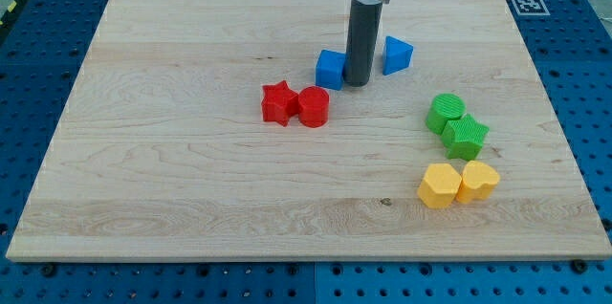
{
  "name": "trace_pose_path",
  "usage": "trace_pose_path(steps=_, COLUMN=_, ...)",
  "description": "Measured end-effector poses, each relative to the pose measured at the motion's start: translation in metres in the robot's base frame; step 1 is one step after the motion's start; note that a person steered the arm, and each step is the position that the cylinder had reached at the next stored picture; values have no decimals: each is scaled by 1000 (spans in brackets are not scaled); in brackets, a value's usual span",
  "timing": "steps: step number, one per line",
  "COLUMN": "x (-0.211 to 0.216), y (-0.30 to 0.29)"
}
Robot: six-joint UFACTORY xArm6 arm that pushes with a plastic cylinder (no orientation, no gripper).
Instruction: Slide red star slightly right and up
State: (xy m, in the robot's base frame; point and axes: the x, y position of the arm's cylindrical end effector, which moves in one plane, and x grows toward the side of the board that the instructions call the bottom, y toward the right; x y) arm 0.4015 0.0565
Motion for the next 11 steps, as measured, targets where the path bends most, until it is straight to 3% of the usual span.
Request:
trace_pose_path(steps=4, x=3, y=-126)
trace_pose_path(steps=5, x=43, y=-154)
trace_pose_path(steps=6, x=84, y=-132)
trace_pose_path(steps=11, x=42, y=-112)
